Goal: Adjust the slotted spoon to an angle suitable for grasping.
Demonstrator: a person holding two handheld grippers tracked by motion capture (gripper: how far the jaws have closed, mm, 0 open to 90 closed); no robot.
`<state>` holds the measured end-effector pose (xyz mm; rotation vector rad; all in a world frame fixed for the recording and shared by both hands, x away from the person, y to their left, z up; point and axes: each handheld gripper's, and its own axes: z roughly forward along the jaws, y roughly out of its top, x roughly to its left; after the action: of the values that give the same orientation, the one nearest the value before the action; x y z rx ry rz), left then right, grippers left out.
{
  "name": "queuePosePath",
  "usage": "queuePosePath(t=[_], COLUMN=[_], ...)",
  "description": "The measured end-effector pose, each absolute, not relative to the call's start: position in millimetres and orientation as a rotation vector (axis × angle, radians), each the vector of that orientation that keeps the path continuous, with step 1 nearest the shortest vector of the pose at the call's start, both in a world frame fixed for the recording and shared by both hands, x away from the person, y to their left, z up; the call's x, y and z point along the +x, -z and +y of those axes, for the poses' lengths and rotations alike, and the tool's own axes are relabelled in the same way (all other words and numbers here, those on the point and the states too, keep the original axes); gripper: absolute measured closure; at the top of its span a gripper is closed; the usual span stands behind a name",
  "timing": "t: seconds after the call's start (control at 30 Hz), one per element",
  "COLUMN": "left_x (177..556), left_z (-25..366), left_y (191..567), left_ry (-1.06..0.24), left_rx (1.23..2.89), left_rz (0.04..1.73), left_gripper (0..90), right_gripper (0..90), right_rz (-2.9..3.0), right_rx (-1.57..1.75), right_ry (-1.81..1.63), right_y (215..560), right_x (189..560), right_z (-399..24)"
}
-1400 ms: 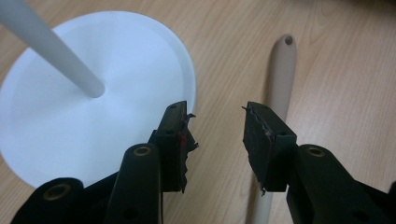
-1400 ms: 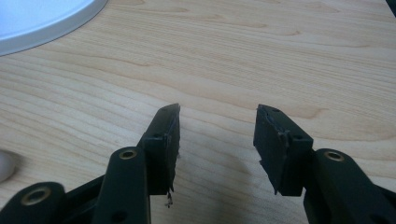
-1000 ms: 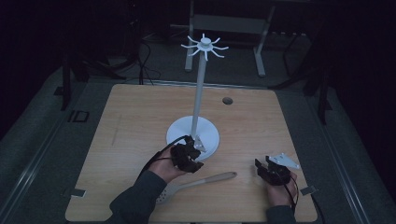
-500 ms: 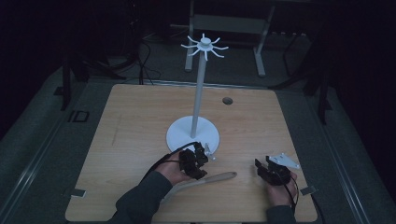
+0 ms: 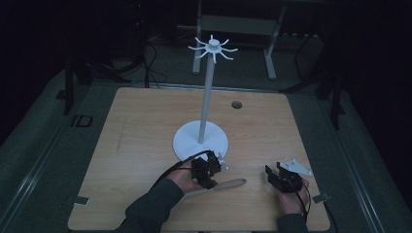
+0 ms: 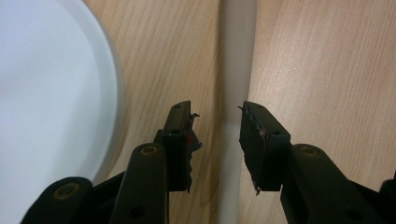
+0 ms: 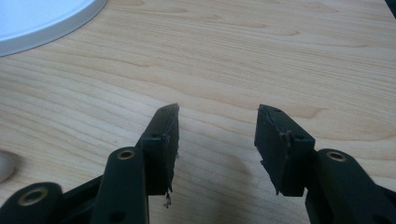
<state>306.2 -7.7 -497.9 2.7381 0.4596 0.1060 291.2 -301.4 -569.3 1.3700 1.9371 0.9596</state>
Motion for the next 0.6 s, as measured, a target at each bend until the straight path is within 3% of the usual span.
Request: queuePosePath(t=[0.6], left_x=[305], left_z=[-19], left_y=[514], left_ry=[-0.030], left_rx=[2.823], left_rz=[0.432], left_gripper=[64.5], right_gripper=[49.4], right_rz=[1.940], right_rx=[1.369], right_ry=[-0.962], right_y=[569], right_x=[291], right_z=[-301])
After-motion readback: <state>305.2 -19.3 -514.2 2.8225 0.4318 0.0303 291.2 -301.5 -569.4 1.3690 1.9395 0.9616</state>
